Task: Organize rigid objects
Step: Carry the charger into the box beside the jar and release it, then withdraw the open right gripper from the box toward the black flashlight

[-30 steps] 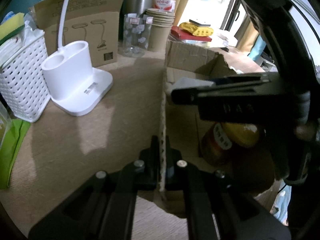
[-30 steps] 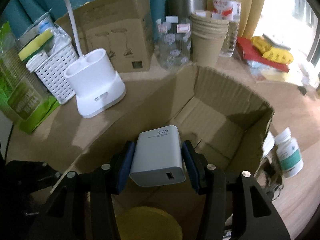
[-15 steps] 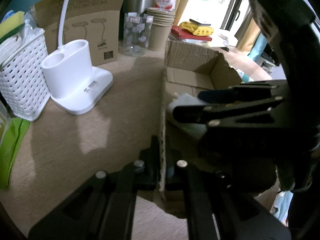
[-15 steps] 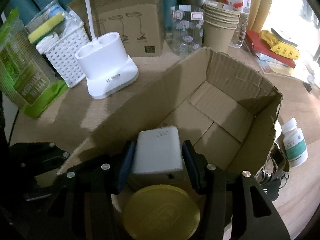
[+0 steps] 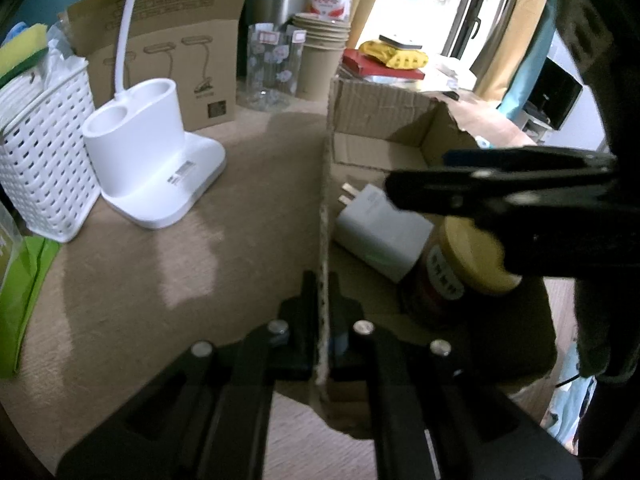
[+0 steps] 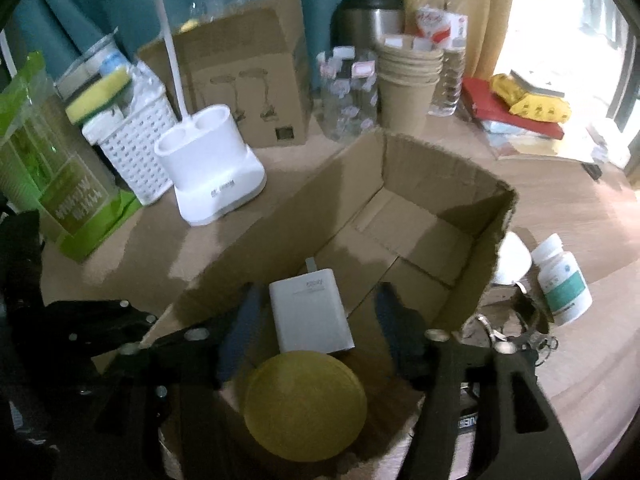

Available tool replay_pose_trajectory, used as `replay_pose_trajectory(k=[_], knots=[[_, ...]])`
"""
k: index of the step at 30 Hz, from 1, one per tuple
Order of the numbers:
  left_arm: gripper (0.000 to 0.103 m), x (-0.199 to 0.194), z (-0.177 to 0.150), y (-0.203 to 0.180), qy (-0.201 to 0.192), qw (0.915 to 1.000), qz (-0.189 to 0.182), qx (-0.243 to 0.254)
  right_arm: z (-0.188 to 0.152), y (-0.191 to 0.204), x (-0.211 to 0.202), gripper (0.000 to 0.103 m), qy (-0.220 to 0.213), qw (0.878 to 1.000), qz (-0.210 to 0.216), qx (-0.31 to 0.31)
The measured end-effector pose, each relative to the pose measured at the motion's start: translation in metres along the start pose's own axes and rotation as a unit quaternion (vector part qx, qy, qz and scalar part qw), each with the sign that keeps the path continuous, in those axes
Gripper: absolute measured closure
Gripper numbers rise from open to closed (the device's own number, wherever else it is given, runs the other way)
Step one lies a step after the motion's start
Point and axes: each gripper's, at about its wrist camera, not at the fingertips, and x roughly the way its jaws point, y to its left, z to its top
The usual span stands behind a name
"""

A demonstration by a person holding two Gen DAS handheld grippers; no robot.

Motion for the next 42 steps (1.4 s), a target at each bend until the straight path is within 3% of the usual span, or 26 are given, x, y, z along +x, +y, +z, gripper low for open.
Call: replay_pose_trajectory(k=[9,11,17,30,42], knots=[[0.1,0.0,0.0,0.0,0.001,1.0,0.003,0.003,-0.006,-0.019,-0.046,0.027,-0.073,0.996,-0.045,0.031],[0.1,0.0,0.0,0.0,0.0,1.0,0.005,0.004,-0.008,-0.026,-0.06,0.022,-0.093,0.993,-0.065,0.035],[0.1,0.0,0.0,0.001,-0.004,0.9999,0.008,0.007,-0.019,-0.046,-0.085,0.022,-0.112,0.988,-0.085,0.056],[0.1,-0.001,0.0,-0.003,-0.003,0.9998,0.016,0.013,-0.05,-0.08,-0.114,0.022,-0.126,0.98,-0.126,0.093],[0.1,-0.001,0.0,-0.004,-0.003,0.9998,0.016,0.012,-0.072,-0.098,-0.105,0.022,-0.113,0.978,-0.135,0.113]])
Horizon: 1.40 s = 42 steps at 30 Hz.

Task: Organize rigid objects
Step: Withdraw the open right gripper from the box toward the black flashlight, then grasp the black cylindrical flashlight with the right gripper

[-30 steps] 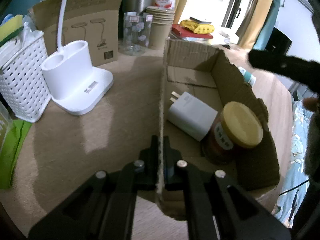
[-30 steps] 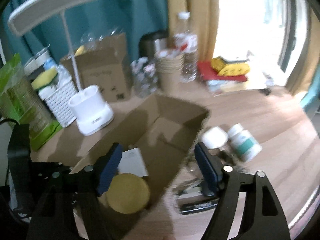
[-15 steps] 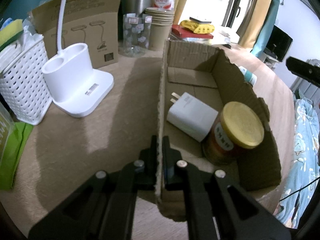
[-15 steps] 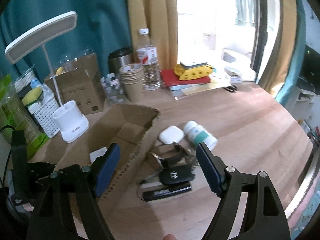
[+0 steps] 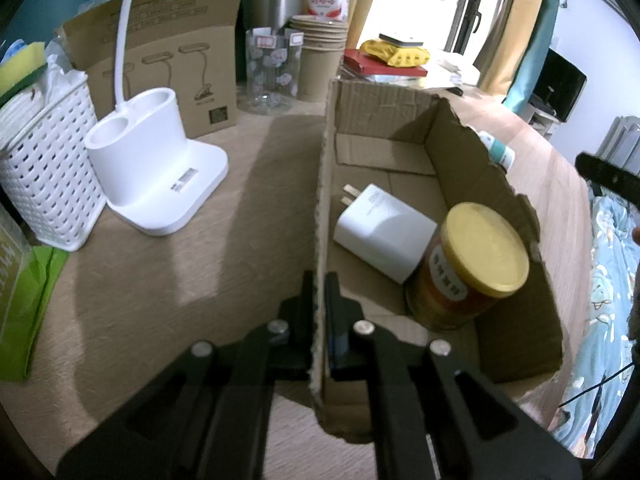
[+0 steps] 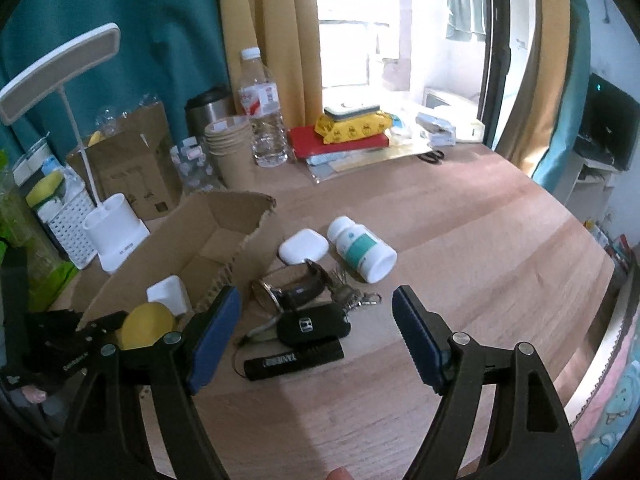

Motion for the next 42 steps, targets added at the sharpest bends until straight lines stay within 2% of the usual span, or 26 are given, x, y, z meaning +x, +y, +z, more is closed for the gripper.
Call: replay_pose_trajectory(k=[11,22,31,42], knots=[[0.1,0.0,0.0,0.001,0.0,1.0,0.001,0.001,-0.028,0.0,0.04,0.022,0.04,0.999,0.007,-0.003],[0.099,0.0,0.0,0.001,0.0,1.0,0.001,0.0,-0.032,0.001,0.073,0.022,0.062,0.998,-0.004,-0.011],[0.1,0.001,0.0,0.001,0.001,1.0,0.001,0.0,-0.04,0.004,0.076,0.022,0.081,0.997,-0.004,-0.007],[0.1,0.0,0.0,0.001,0.001,1.0,0.002,0.001,-0.059,0.001,0.073,0.022,0.09,0.995,-0.034,-0.004]])
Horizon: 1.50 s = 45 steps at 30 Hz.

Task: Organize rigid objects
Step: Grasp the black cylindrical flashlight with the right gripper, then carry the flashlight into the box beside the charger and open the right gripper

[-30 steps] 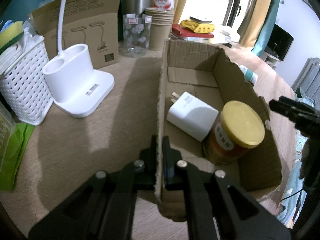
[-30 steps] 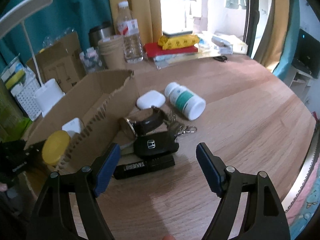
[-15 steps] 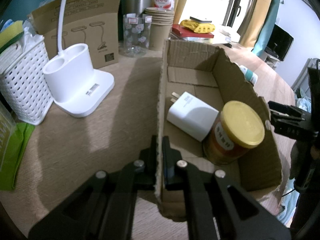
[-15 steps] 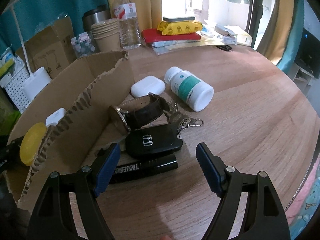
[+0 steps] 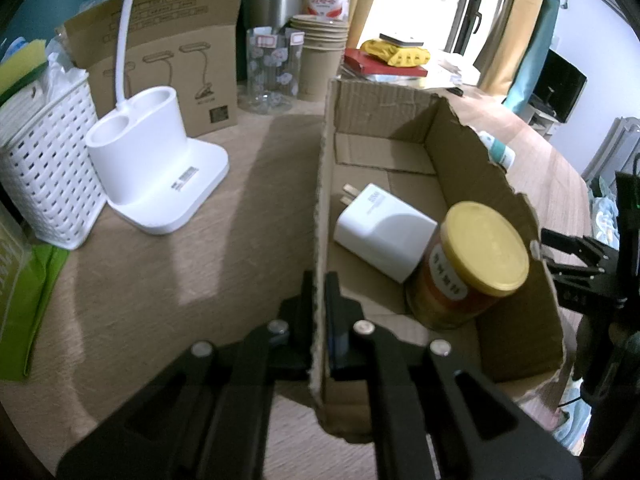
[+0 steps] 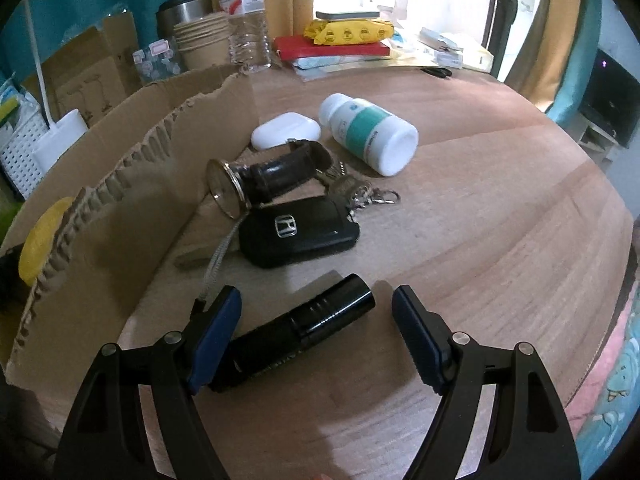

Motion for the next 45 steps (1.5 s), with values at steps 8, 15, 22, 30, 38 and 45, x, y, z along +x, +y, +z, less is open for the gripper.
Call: replay_pose_trajectory(k=[8,15,22,30,38,45], knots=[[0.1,0.0,0.0,0.0,0.0,1.0,0.0,0.0,-0.017,-0.013,-0.017,0.024,-0.011,0.999,-0.005,0.041],[0.1,0.0,0.0,0.0,0.0,1.0,0.0,0.0,-0.019,-0.007,-0.018,0.061,-0.012,0.999,-0.016,0.031],[0.1,-0.001,0.0,0.0,-0.002,1.0,0.0,0.002,-0.02,-0.008,-0.019,0.082,-0.013,0.999,-0.011,0.03],[0.1,-0.002,-0.001,-0.004,-0.003,1.0,0.004,0.005,-0.01,-0.004,-0.04,0.082,-0.04,0.999,0.014,0.024],[0.1,-0.002,-0.001,-0.004,-0.004,1.0,0.003,0.006,0.017,0.005,-0.072,0.082,-0.079,0.997,0.026,0.005],[0.1,-0.002,-0.002,-0.004,-0.004,1.0,0.004,0.005,0.04,0.017,-0.09,0.082,-0.106,0.994,0.035,-0.012]])
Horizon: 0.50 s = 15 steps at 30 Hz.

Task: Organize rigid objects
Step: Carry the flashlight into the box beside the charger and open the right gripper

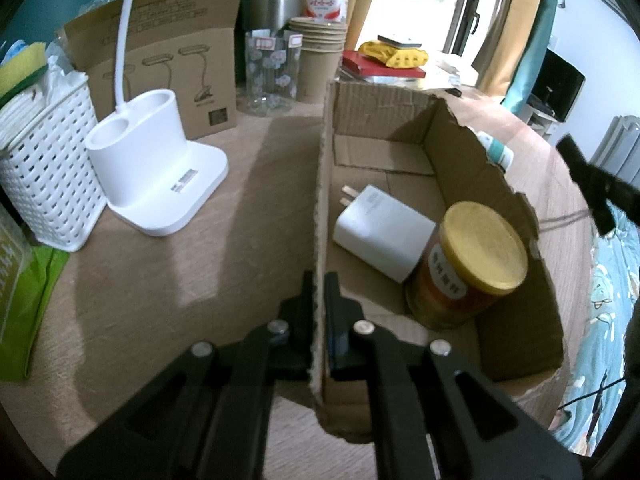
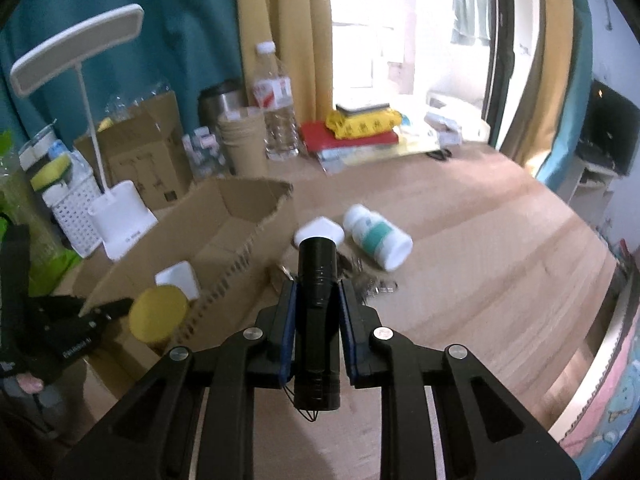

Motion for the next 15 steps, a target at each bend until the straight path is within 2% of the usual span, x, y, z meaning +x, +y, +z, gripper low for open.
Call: replay_pose_trajectory(k=[15], knots=[[0.1,0.0,0.0,0.0,0.0,1.0,0.0,0.0,0.028,0.024,-0.002,0.082,-0.021,0.999,0.026,-0.024]])
